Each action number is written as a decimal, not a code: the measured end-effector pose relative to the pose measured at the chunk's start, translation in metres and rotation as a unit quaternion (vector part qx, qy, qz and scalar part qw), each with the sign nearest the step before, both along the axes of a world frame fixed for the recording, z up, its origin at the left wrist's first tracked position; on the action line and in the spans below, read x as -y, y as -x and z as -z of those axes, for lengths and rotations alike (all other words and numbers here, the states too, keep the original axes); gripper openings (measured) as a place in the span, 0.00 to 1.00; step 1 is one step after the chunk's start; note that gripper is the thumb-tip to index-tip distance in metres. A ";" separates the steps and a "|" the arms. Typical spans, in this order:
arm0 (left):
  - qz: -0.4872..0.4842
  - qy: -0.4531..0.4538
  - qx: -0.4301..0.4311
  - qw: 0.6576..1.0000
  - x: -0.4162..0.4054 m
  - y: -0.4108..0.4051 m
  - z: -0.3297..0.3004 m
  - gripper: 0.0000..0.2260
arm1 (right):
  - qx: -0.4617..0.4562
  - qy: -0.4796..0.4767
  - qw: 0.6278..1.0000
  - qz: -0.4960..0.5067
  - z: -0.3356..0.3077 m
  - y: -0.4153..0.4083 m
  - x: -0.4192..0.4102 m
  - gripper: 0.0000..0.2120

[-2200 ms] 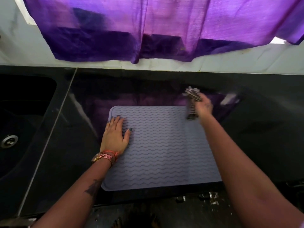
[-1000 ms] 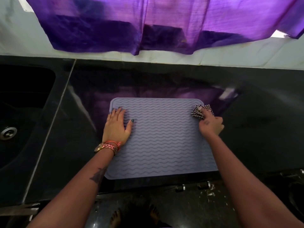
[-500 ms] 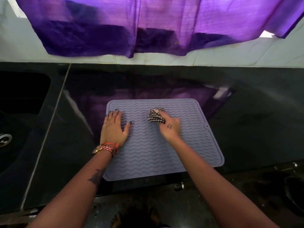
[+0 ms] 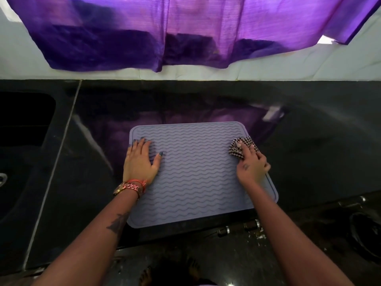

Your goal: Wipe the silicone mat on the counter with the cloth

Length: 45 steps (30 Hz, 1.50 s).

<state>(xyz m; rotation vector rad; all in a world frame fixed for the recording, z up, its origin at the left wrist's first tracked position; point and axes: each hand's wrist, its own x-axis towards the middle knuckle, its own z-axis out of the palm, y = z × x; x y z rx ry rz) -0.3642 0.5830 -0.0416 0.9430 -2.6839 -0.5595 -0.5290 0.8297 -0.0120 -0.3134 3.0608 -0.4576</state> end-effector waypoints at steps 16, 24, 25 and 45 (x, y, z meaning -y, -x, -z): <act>0.010 0.008 0.009 1.000 0.000 -0.002 0.000 0.33 | 0.207 0.362 0.906 -0.077 -0.049 -0.047 0.039 0.21; 0.010 0.004 0.009 1.000 -0.002 -0.002 -0.002 0.33 | 0.046 0.098 0.994 -0.019 -0.033 -0.001 -0.040 0.26; 0.009 0.003 0.009 1.000 -0.002 -0.003 -0.002 0.33 | 0.043 0.060 0.997 -0.033 -0.020 -0.004 -0.042 0.27; 0.016 0.013 0.025 0.999 -0.003 -0.005 -0.004 0.33 | 0.156 0.262 0.952 -0.034 -0.066 -0.065 0.013 0.19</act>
